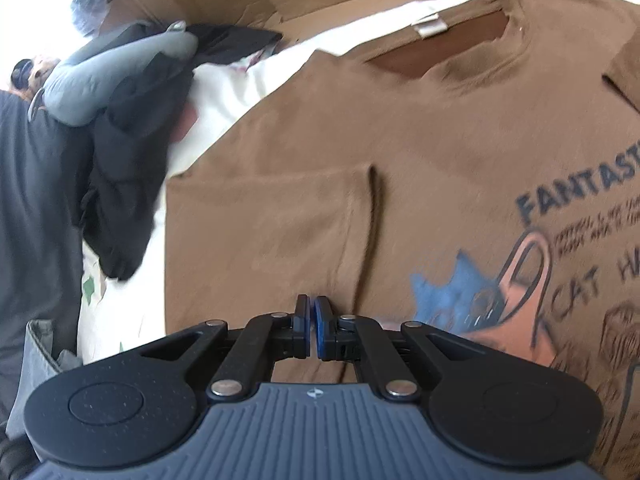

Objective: Fold clothes

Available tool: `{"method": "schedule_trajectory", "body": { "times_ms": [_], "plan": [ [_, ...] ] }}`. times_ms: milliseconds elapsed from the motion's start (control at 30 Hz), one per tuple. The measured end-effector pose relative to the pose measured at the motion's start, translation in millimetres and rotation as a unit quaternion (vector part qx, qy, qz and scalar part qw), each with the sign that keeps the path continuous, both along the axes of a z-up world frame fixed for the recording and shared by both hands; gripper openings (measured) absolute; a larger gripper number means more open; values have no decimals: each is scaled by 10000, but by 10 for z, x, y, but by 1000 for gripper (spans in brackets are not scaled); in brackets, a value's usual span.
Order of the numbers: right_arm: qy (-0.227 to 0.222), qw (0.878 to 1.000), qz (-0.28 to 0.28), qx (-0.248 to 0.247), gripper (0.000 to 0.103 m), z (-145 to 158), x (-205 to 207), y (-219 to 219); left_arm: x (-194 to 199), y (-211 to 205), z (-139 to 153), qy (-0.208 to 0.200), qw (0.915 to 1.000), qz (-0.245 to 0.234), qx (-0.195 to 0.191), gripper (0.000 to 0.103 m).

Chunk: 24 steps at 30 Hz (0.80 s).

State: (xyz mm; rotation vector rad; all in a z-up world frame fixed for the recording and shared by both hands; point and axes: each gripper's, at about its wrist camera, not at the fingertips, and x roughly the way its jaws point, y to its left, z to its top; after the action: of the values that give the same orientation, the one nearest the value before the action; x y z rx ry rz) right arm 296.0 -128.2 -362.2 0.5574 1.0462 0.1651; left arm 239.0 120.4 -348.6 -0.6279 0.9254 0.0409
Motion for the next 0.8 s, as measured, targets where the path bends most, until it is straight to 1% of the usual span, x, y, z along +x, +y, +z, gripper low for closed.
{"method": "schedule_trajectory", "body": {
  "times_ms": [33,100,133,300,400,467,533,600,633,733,800],
  "plan": [
    [-31,10000,27,-34,8,2,37,-12,-13,-5,14,-7,10000,-5,-13,2],
    [-114,9998,93,-130,8,13,120,-28,13,-16,44,-21,9999,-110,-50,6],
    [-162,9996,126,-187,8,22,164,-32,45,-26,57,-37,9998,-183,-58,10],
    [-280,9992,-35,-276,9,67,320,-116,253,-109,74,-156,9988,-463,-46,11],
    [-321,9988,-112,-357,10,86,375,-168,371,-107,-34,-72,9992,-389,-34,11],
    [-326,9989,-92,-334,10,89,366,-195,399,-79,-101,23,9996,-266,10,8],
    [-340,9991,-44,-253,18,96,324,-214,399,-79,-132,70,9997,-231,60,7],
    [-367,9991,109,-190,38,102,237,-188,375,-122,-113,60,9993,-316,171,7],
    [-386,9989,229,-168,41,104,175,-157,359,-130,-101,54,9993,-327,156,10],
    [-442,9972,590,-99,41,112,-12,-64,299,-130,-46,-1,9994,-339,35,14],
    [-481,9954,826,-60,41,117,-137,-2,245,-129,3,-38,9993,-361,-10,14]
  ]
}}
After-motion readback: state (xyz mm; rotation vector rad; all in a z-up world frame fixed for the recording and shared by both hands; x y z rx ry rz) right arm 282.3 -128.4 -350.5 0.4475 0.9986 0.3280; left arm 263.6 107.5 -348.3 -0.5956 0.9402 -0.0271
